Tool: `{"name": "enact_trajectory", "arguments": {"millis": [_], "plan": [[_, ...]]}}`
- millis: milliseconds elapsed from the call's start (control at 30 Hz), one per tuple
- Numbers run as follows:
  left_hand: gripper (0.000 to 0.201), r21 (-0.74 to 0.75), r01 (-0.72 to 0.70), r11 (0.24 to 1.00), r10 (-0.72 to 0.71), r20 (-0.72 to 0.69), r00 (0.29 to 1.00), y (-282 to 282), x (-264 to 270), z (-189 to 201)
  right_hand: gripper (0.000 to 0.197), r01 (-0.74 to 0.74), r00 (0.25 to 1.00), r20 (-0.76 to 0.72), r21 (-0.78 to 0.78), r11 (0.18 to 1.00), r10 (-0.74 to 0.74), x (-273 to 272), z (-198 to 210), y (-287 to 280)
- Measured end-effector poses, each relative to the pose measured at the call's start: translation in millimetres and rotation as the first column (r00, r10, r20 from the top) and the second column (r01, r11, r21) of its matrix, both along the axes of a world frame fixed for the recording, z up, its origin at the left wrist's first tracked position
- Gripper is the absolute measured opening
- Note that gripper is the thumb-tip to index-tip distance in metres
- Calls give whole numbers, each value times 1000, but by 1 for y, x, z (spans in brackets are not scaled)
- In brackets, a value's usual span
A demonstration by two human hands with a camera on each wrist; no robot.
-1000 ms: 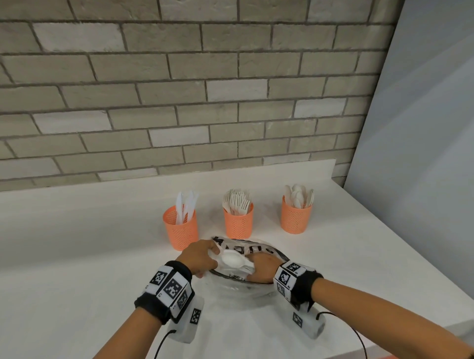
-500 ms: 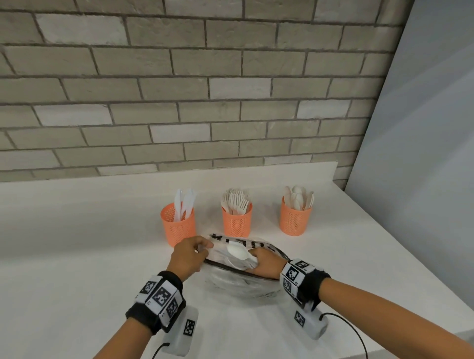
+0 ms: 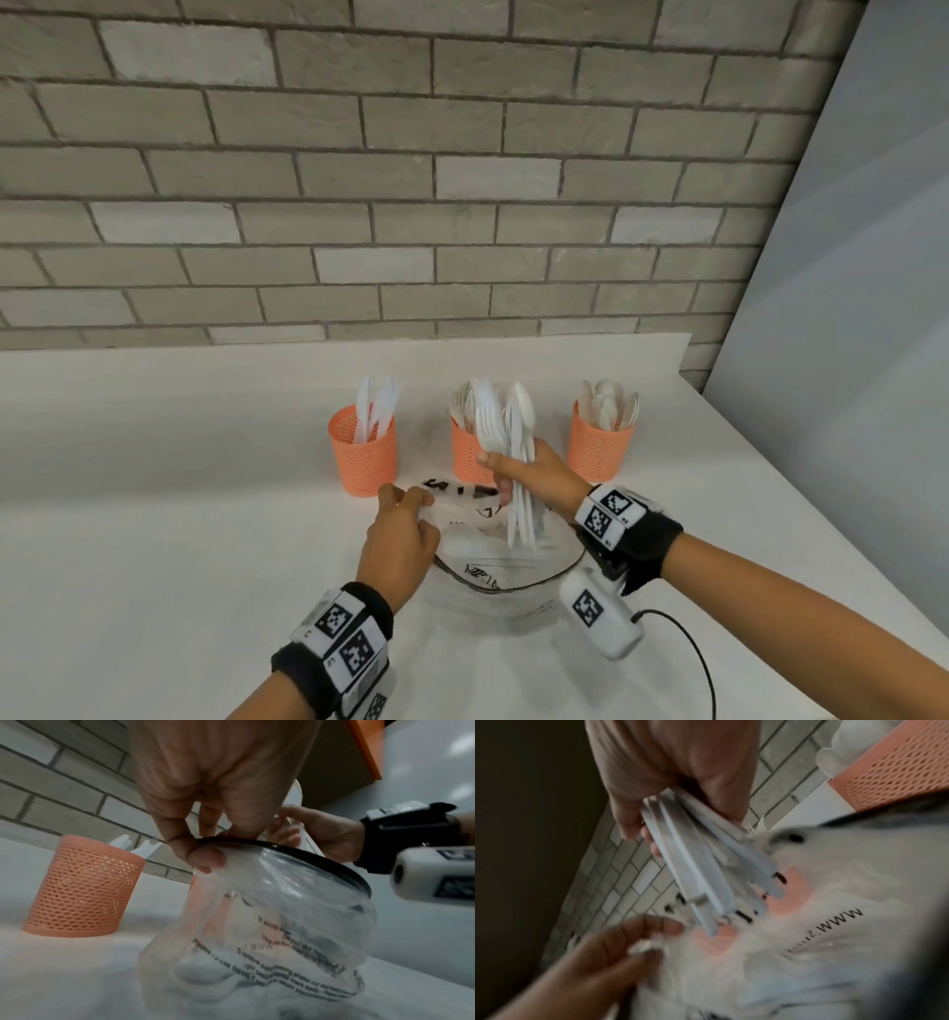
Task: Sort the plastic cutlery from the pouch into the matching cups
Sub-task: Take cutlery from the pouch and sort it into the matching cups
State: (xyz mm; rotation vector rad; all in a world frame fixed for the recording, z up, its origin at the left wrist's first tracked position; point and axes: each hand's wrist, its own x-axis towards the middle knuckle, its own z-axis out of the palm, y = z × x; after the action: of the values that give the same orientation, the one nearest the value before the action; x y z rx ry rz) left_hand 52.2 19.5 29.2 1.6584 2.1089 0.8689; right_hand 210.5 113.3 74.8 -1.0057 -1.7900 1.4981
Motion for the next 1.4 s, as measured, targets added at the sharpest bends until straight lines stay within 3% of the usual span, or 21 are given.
{"name": "enact_trajectory", "arguments": {"millis": [133,200,267,333,367,400,467,500,533,600,667,833,900,1200,1400], "plan": [[28,-135,52,989,-75,-170,983,-3,-3,6,11,61,985,-153,-114,992,-78,9,23,10],[24,-81,76,994,-92,-218,972,-2,-6,12,15,113,966,-214,-154,982,-145,11,31,14],[14,119,114,986,-101,-109,989,1,-3,27,18,154,945,-258,-183,971,-199,12,37,15],[12,281,86,956,-140,177,974,6,3,47,20,185,929,-282,-202,962,-238,12,42,17],[14,277,53,959,-159,374,914,9,7,56,20,196,923,-293,-201,960,-249,11,45,17],[16,232,35,972,-168,585,793,12,11,64,21,202,917,-306,-194,960,-255,10,47,16],[22,66,86,994,-96,908,409,19,19,73,20,213,901,-340,-192,958,-268,8,52,16],[28,-20,139,990,-13,974,228,23,22,74,19,217,889,-364,-197,956,-277,6,55,16],[35,-97,191,977,79,992,97,28,24,72,17,221,876,-388,-203,954,-286,3,57,15],[44,-196,261,945,212,976,-37,35,31,69,16,239,849,-429,-210,948,-309,-2,61,14],[47,-232,274,933,270,956,-111,41,41,69,16,268,828,-455,-192,944,-328,-7,61,11],[32,-97,271,958,191,917,-349,45,63,86,15,412,809,-436,-56,909,-393,-17,50,3],[34,-81,252,964,173,913,-369,46,70,92,9,442,805,-432,-18,897,-406,-18,46,4],[35,-142,180,973,190,940,-284,58,84,91,13,451,802,-420,-38,892,-424,-22,29,13],[29,-119,191,974,119,993,15,66,78,87,13,396,805,-414,-159,904,-425,-19,29,31]]}}
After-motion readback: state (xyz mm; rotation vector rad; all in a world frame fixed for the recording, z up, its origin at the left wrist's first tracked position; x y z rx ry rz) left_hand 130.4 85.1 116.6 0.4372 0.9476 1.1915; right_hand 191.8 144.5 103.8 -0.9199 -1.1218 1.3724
